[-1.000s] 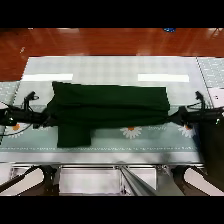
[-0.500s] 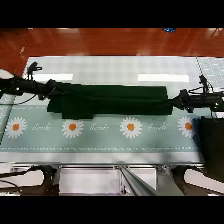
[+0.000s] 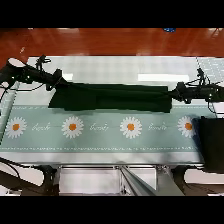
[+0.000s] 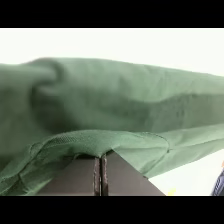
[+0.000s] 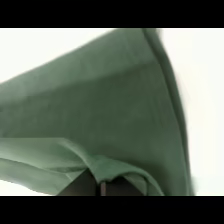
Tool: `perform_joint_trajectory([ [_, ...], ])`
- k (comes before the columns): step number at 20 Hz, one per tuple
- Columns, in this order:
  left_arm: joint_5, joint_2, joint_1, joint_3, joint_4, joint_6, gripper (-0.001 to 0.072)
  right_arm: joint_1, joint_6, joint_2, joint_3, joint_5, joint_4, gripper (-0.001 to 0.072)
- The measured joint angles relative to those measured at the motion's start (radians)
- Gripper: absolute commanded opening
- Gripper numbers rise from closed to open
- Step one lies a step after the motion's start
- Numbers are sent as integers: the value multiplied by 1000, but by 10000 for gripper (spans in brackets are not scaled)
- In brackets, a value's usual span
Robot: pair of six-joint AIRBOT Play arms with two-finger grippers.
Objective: Fold the shirts.
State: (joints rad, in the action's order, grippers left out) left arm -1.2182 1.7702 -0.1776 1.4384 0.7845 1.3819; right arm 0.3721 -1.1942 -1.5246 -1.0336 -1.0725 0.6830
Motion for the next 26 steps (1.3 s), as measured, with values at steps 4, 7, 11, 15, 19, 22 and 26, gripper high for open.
perform_joint_trajectory([
  [4,3,63,4,63,0,3,25,-1,1,-57,-44,30,-30,32],
  [7,13,90,14,79,0,-13,255,-10,0,-94,-57,64,-59,158],
  [11,-4,101,33,110,5,-15,507,-34,-26,-121,-74,121,-99,406],
  [15,-119,41,-31,166,111,42,508,43,-34,-95,-167,-24,-76,406],
  [19,-97,-172,-133,97,208,56,508,212,-46,45,-210,-130,4,406],
  [22,23,-396,-151,-98,181,21,508,301,-84,152,-147,-104,116,414],
  [26,136,-634,-69,-407,110,-57,508,312,-81,166,-12,-37,111,416],
])
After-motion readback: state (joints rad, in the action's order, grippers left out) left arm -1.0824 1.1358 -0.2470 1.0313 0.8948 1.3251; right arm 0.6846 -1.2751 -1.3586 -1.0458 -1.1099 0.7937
